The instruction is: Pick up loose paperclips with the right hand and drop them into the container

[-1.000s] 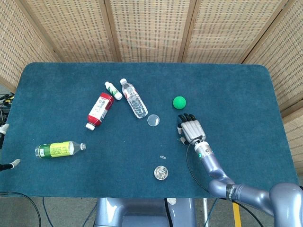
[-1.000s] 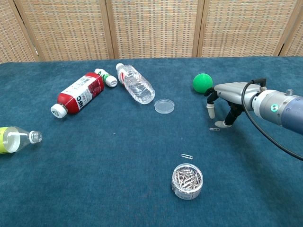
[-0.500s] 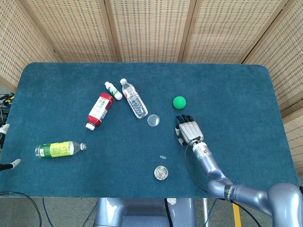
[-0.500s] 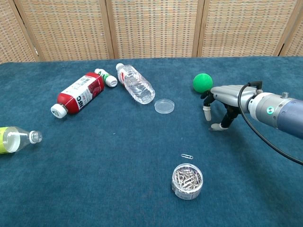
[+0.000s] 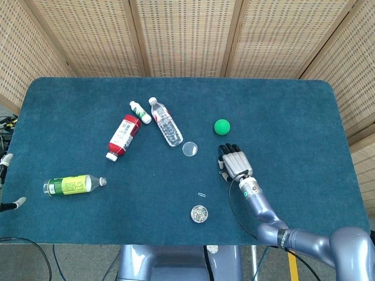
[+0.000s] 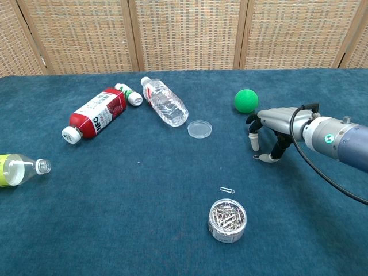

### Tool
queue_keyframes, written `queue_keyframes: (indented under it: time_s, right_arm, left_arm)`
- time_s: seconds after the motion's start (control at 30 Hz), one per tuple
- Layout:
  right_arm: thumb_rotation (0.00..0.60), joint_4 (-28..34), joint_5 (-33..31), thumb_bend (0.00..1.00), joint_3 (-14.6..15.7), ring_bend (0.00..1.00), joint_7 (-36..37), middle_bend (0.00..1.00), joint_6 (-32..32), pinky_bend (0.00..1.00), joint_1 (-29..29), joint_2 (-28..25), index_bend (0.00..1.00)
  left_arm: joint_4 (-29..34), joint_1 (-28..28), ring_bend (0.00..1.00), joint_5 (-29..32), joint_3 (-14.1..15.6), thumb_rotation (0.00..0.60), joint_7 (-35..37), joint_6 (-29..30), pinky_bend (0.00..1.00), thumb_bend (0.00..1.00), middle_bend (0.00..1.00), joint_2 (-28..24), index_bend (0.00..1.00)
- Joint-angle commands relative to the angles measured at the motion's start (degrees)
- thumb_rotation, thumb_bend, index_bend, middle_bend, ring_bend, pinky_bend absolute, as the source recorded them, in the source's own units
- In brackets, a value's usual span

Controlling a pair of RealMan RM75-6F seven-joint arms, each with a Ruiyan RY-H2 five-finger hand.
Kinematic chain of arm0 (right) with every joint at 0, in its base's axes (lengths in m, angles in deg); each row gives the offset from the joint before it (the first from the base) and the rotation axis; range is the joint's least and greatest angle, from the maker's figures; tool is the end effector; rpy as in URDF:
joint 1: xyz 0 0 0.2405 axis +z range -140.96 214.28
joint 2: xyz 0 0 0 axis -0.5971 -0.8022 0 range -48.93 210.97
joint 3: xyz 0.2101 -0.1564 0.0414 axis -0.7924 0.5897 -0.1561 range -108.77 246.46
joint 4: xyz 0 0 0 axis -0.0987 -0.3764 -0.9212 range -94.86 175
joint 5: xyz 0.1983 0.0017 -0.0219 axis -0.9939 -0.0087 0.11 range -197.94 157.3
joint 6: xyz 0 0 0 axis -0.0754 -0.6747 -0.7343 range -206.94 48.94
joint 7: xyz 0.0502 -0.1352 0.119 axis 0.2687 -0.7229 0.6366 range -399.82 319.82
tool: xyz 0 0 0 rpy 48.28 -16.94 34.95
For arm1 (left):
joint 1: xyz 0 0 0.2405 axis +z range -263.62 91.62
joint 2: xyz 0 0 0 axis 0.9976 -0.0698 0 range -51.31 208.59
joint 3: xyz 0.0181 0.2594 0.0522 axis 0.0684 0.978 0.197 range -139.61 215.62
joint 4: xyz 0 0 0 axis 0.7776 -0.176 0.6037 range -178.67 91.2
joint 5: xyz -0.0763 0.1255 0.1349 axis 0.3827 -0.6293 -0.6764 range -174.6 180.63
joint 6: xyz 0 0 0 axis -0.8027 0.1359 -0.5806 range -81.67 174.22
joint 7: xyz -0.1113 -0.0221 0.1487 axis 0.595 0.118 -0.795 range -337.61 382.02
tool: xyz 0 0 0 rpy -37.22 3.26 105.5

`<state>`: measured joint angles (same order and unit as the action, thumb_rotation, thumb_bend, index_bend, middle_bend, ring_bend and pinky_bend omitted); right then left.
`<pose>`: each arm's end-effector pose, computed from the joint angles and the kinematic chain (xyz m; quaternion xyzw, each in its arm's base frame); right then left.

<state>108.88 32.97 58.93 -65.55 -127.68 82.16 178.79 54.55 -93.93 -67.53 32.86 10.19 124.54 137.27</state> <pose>-0.1837 -0.4117 -0.0669 0.7465 -0.3962 0.2787 0.4561 -0.3368 0.2427 0.1981 -0.5773 -0.4007 -0.2786 0.6546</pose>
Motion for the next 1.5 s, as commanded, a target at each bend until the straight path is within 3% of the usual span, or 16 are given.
queue_keyframes:
  time_s: [0.03,0.57,0.83,1.17,1.5]
  right_arm:
    - [0.600,-0.4,-0.3,0.31,0.2,0.00,-0.5,0.09,0.1,0.08,0.0,0.1,0.50]
    - [0.600,-0.1,-0.1,0.31,1.2,0.00,-1.4,0.09,0.5,0.08,-0.4,-0.4,0.50]
    - [0.600,-0.5,1.0,0.31,1.8,0.00,-0.5,0.09,1.1,0.08,-0.7,-0.6,0.62]
    - [0.600,-0.3,2.3,0.33,1.7,0.00,0.3,0.09,0.6,0.08,-0.9,-0.9,0.64]
    - [0.600,5.7,4.7,0.33,0.9,0.00,0.6,0.09,-1.9,0.08,-1.4,-4.6,0.65]
  left_arm:
    - [0.0,0.0,0.00,0.0,0.0,0.600,0.0,0.0,0.00,0.00,0.00,0.0,0.00]
    - [0.0,0.0,0.00,-0.1,0.0,0.600,0.3,0.0,0.00,0.00,0.00,-0.2,0.00]
    - [0.1,-0.1,0.00,0.0,0.0,0.600,0.1,-0.2,0.00,0.00,0.00,-0.1,0.00]
    - [0.1,-0.2,0.00,0.0,0.1,0.600,0.1,-0.3,0.00,0.00,0.00,-0.1,0.00]
    - [0.3,-0.1,0.00,-0.5,0.2,0.600,0.3,-0.1,0.00,0.00,0.00,-0.3,0.00]
